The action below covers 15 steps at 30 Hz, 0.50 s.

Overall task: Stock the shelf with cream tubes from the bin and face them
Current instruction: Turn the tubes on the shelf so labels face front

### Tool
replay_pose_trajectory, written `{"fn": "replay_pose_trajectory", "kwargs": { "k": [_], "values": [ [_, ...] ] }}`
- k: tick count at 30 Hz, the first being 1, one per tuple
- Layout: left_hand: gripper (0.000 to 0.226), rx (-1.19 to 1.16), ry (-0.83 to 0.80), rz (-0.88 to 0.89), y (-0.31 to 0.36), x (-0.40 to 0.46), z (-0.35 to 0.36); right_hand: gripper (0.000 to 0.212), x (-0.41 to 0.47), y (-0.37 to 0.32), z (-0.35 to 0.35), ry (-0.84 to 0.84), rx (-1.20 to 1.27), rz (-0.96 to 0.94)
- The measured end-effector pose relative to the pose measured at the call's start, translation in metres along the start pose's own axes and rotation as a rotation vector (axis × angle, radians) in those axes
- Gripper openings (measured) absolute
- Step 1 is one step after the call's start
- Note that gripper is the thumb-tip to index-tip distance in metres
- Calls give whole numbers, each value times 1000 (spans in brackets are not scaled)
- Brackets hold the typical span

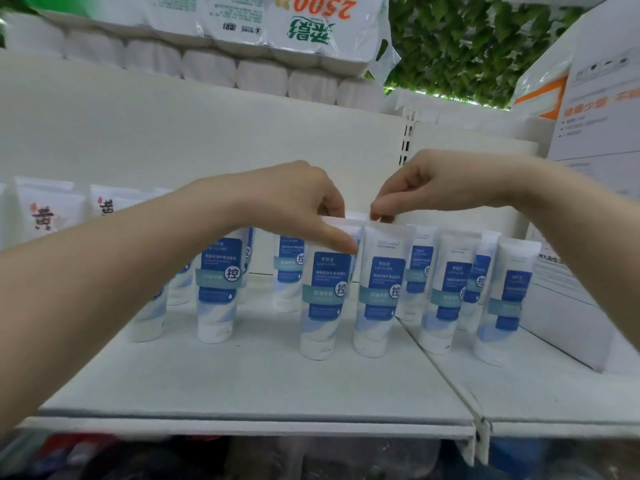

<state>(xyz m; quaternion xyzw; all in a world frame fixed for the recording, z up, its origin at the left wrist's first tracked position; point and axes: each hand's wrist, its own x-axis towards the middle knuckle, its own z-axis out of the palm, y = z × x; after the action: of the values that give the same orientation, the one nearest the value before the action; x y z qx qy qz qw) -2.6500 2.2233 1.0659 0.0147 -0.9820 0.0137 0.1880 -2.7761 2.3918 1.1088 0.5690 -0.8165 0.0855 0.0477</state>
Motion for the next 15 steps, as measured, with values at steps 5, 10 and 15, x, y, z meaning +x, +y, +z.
{"fn": "replay_pose_trajectory", "kwargs": {
  "k": [5, 10, 15],
  "values": [
    [35, 43, -2, -1, 0, -4, 4, 24, -5, -1, 19, -104, 3, 1],
    [32, 51, -17, -51, -14, -16, -1, 27, 6, -4, 30, -17, -50, -23],
    [34, 20, -17, -74, -26, -24, -2, 39, 16, -7, 37, 22, -56, -53]
  ]
}}
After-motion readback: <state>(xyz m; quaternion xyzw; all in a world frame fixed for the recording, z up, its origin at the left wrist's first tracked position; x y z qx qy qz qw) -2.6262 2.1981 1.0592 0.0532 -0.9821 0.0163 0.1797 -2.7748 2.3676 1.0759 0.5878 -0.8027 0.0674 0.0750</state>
